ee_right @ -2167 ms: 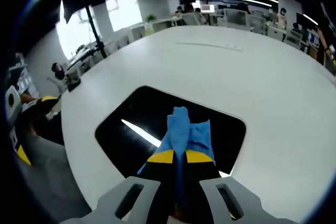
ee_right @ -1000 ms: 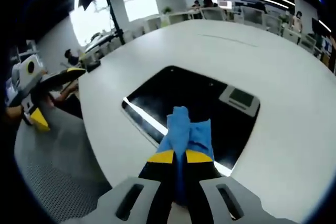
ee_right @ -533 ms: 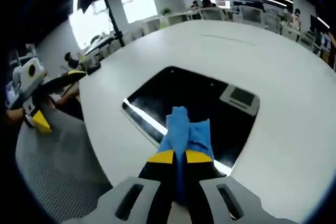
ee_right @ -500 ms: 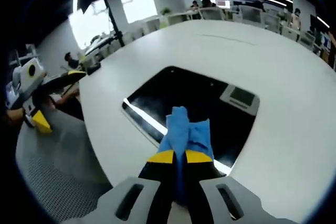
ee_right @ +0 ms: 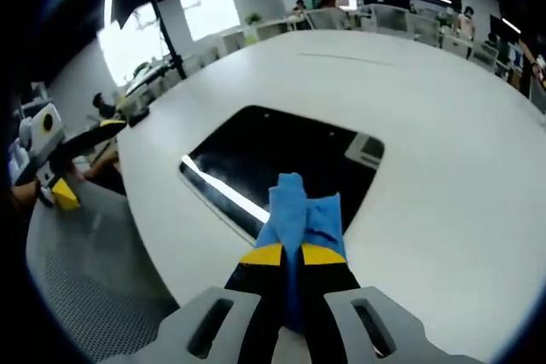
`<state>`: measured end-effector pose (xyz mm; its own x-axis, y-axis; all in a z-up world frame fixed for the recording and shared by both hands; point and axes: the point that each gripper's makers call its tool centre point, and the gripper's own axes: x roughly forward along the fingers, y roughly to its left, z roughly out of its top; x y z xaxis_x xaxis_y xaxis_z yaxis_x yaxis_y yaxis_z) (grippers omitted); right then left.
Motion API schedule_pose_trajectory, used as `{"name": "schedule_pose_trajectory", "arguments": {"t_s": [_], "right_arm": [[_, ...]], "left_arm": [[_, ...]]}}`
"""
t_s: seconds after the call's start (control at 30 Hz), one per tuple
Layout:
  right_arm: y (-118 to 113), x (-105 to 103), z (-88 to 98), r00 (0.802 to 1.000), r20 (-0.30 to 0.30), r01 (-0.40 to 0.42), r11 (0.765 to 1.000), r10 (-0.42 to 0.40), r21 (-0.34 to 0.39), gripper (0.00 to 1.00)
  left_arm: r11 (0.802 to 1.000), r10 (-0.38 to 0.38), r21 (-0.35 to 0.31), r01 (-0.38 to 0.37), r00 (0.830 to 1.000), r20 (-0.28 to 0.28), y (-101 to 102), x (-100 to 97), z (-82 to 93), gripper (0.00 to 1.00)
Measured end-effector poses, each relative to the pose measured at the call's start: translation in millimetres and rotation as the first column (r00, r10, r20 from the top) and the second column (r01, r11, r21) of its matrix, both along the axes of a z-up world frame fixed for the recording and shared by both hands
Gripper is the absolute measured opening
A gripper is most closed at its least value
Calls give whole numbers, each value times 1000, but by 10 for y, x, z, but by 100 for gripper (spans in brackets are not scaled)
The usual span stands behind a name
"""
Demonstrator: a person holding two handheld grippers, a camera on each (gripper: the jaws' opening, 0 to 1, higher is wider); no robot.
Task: Wipe the mirror surface with the cleaning cloth until all visible marks leave the cleaned area.
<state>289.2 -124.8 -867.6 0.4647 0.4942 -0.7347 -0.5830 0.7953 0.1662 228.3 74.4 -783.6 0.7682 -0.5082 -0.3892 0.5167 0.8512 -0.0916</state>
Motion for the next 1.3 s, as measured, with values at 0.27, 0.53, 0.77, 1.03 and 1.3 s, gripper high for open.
{"name": "schedule_pose_trajectory", "arguments": {"t_s": [0.27,0.53,0.77,1.03,1.3], "right_arm": [[5,12,-1,1000,-5,-3,1000,3,-4,1],[8,65,1,1000,0,11,1000,-11,-5,1],[-4,175,-1,999,11,35,999,-35,0,1],[-14,305,-2,998,25,66,998,-66,3,1],[-46,531,2,992,31,121,992,-121,20,1]], "left_arm": [[1000,0,-2,0,1000,2,0,2,4,98],[1000,1,-1,-1,1000,2,0,2,4,98],[1000,4,-1,-4,1000,4,3,4,6,98],[1000,7,-2,-7,1000,8,6,8,11,98],[1000,5,-2,-5,1000,6,3,9,6,98]]}}
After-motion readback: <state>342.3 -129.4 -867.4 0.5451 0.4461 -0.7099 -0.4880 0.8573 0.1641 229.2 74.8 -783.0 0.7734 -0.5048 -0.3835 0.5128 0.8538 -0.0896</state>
